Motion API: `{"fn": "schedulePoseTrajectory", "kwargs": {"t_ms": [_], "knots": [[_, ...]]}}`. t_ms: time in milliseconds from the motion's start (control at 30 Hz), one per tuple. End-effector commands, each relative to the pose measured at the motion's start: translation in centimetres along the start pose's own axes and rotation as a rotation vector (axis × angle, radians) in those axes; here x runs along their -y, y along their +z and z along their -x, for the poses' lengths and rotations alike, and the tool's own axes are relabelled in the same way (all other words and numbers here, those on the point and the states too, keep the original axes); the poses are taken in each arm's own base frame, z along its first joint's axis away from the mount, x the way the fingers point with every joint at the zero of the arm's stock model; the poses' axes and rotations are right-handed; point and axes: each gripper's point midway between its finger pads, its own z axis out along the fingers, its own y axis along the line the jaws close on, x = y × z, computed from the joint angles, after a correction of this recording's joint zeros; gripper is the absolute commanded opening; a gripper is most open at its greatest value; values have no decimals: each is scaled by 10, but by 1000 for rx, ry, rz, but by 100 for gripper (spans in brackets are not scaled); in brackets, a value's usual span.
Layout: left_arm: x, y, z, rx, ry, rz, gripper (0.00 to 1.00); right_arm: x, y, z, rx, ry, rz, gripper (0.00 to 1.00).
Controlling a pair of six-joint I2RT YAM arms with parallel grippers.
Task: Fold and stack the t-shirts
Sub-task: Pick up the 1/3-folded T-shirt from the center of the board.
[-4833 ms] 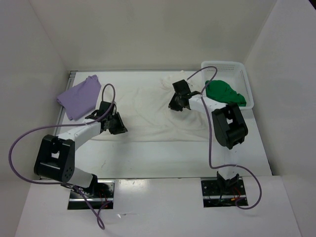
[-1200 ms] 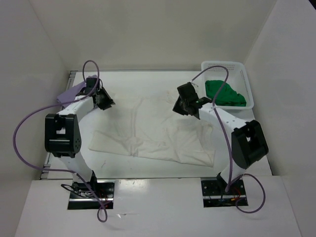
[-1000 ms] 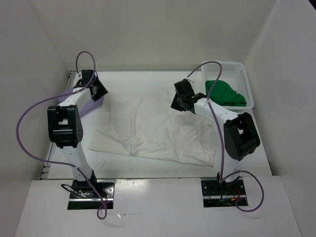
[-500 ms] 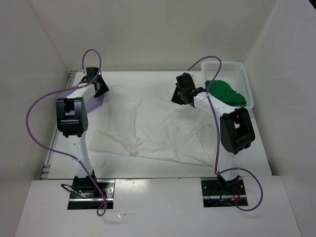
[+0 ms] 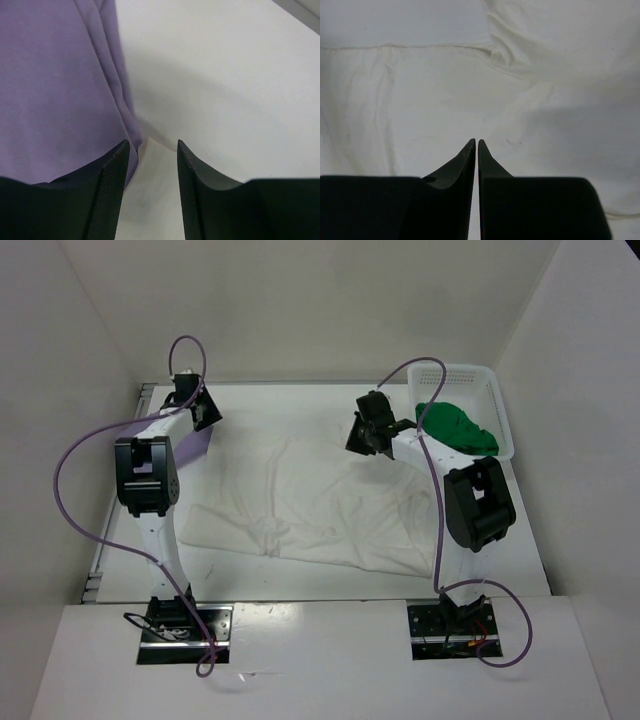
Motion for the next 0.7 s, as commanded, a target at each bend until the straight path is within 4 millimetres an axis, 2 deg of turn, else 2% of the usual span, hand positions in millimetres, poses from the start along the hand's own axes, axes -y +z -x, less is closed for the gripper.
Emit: {"fn": "schedulePoseTrajectory", "kwargs": {"t_ms": [0, 100, 133, 267, 433, 533, 633, 667], "knots": [[10, 11, 9, 22, 24, -60, 50, -5, 3, 4, 21, -4, 25, 9], [20, 12, 13, 30, 40, -83, 50, -6, 3, 3, 15, -4, 33, 9], [17, 20, 9, 19, 50, -68, 50, -3, 4, 0, 8, -5, 27, 9], [15, 26, 6, 8, 50, -63, 49, -4, 4, 0, 8, 4, 27, 10], [13, 27, -3, -12, 60, -63, 41, 4, 10, 3, 16, 1, 1, 20], [13, 22, 0, -2, 60, -68, 33, 10, 10, 29, 73, 25, -22, 28], [19, 15, 2, 3, 49, -92, 25, 29, 22, 55, 129, 59, -73, 32], [23, 9, 12, 28, 49, -104, 21, 40, 32, 56, 128, 66, -103, 34]]}}
